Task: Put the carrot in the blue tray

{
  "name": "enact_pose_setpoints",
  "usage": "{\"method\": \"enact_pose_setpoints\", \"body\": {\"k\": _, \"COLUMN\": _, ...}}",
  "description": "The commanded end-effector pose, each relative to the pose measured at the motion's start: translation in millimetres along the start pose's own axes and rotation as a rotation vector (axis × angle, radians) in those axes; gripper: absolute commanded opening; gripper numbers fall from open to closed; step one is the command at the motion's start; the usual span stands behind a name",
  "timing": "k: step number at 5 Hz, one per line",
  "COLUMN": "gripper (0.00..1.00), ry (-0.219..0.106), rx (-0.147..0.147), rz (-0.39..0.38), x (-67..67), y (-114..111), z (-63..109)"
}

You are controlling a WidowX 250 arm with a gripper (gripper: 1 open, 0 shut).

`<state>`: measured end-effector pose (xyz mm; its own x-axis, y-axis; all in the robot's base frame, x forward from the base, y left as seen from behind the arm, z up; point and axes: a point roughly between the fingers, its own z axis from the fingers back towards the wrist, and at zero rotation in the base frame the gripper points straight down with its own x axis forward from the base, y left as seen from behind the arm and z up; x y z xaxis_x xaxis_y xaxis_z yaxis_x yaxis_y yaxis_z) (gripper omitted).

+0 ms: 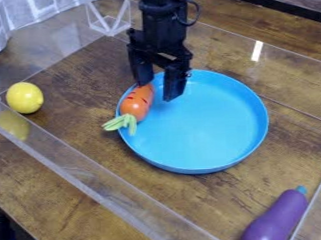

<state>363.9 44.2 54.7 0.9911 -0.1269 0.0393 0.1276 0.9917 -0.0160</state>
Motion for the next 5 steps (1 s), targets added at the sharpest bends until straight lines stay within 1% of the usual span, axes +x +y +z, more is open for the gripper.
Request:
{"method": "enact_pose_setpoints", "body": {"k": 1, "gripper": 1.0, "ry": -0.031, "rx": 0.015, "rz": 0.006, "x": 3.2, "y": 8.3, "z": 10.2}}
{"method": "enact_pose_setpoints", "body": {"k": 4, "gripper": 1.0, "ry": -0.009, "rx": 0.023, "rz": -0.003, "x": 3.5, "y": 11.5, "z": -4.4}}
{"method": "enact_pose_setpoints", "body": {"k": 5, "gripper": 0.0, "ry": -0.003, "rx": 0.023, "rz": -0.007, "x": 3.6, "y": 11.2, "z": -8.9}}
